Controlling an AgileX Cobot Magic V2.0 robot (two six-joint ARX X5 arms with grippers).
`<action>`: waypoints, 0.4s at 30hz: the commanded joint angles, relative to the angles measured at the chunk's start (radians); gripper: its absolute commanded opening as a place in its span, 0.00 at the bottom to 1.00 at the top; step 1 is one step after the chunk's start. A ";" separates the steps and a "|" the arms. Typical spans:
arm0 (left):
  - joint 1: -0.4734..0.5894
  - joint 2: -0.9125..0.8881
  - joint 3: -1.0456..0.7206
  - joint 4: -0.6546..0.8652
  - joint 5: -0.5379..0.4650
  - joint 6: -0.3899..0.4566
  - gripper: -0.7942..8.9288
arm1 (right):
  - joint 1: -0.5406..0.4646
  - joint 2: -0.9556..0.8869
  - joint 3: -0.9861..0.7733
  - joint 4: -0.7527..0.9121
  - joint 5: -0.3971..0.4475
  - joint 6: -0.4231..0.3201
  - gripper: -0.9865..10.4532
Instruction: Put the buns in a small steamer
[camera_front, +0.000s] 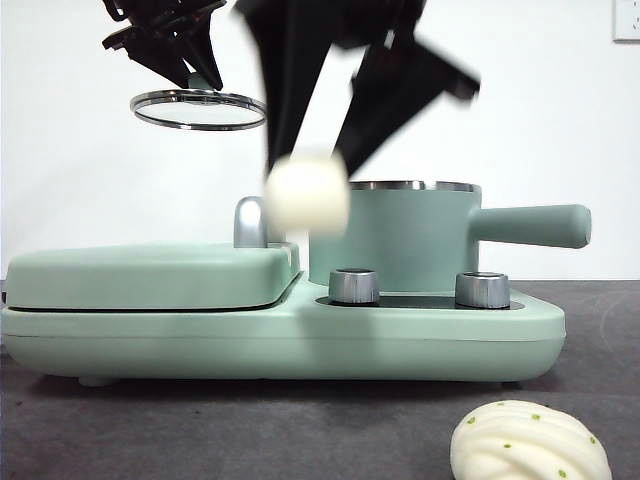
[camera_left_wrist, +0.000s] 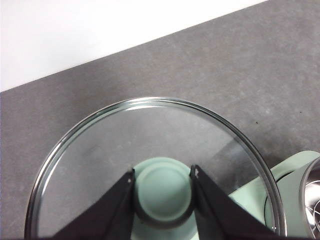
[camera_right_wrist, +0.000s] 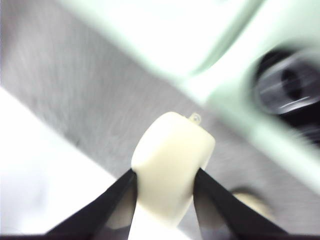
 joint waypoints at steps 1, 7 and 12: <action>0.000 0.009 0.039 0.021 0.005 0.008 0.11 | -0.065 0.036 0.132 -0.047 0.003 -0.114 0.23; 0.000 0.009 0.039 0.021 0.005 0.008 0.11 | -0.225 0.156 0.387 -0.141 0.002 -0.209 0.23; 0.000 0.009 0.039 0.020 0.005 0.007 0.11 | -0.307 0.297 0.563 -0.185 0.004 -0.257 0.23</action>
